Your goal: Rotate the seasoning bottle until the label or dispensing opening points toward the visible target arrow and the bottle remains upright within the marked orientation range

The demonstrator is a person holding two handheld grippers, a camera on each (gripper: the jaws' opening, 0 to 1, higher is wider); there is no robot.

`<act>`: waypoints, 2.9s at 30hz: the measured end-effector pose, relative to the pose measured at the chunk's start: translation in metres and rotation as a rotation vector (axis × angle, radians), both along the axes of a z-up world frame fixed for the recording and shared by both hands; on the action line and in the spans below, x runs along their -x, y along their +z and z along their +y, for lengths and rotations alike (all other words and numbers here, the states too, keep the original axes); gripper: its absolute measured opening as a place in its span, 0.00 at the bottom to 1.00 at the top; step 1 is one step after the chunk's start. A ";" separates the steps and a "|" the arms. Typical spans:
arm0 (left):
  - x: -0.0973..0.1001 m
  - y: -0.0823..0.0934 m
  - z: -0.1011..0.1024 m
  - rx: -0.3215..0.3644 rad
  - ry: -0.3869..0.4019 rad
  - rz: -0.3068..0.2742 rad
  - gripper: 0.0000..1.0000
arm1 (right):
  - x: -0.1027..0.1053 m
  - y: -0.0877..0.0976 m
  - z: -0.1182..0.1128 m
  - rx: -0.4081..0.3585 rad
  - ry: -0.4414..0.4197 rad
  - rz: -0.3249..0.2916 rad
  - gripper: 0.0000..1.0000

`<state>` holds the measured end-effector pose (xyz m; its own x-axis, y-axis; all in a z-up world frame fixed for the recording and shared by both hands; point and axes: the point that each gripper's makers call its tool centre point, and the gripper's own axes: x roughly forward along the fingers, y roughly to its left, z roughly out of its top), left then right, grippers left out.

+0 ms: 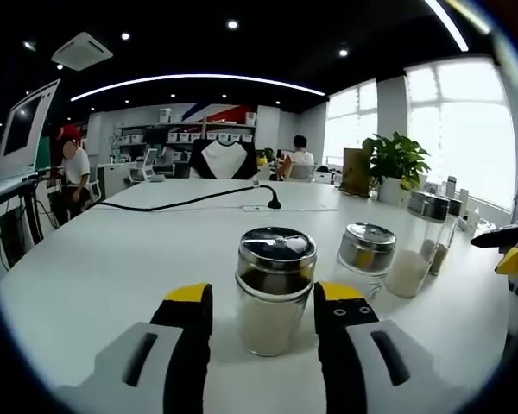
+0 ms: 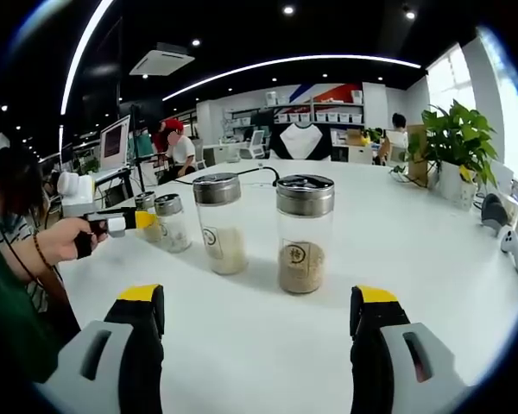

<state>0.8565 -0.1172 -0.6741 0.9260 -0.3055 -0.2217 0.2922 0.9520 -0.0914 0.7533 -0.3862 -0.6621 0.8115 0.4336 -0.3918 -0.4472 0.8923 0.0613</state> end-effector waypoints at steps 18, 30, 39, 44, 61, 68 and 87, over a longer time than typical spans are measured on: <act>0.000 -0.002 -0.008 -0.058 -0.081 -0.010 0.35 | 0.001 0.000 -0.002 -0.004 -0.010 0.000 0.90; 0.000 -0.002 -0.010 -0.062 -0.136 -0.031 0.34 | 0.001 0.000 0.001 -0.005 -0.004 0.002 0.90; 0.001 -0.001 -0.011 -0.056 -0.222 -0.048 0.34 | -0.001 0.001 0.003 0.003 -0.002 -0.002 0.90; 0.001 -0.001 -0.012 -0.060 -0.283 -0.062 0.34 | -0.001 0.000 0.002 0.009 0.000 0.002 0.90; 0.002 0.000 -0.016 -0.055 -0.556 -0.079 0.34 | -0.003 0.001 0.000 0.014 -0.006 0.005 0.90; 0.003 0.000 -0.017 -0.057 -0.615 -0.095 0.34 | -0.003 0.005 0.002 0.019 0.006 -0.008 0.89; 0.007 0.000 -0.020 -0.080 -0.795 -0.100 0.35 | -0.004 0.006 -0.001 0.018 -0.005 -0.012 0.90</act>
<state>0.8498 -0.1371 -0.6744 0.4544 -0.8684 -0.1986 0.8885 0.4578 0.0309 0.7576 -0.3869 -0.6561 0.8182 0.4226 -0.3897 -0.4436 0.8954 0.0397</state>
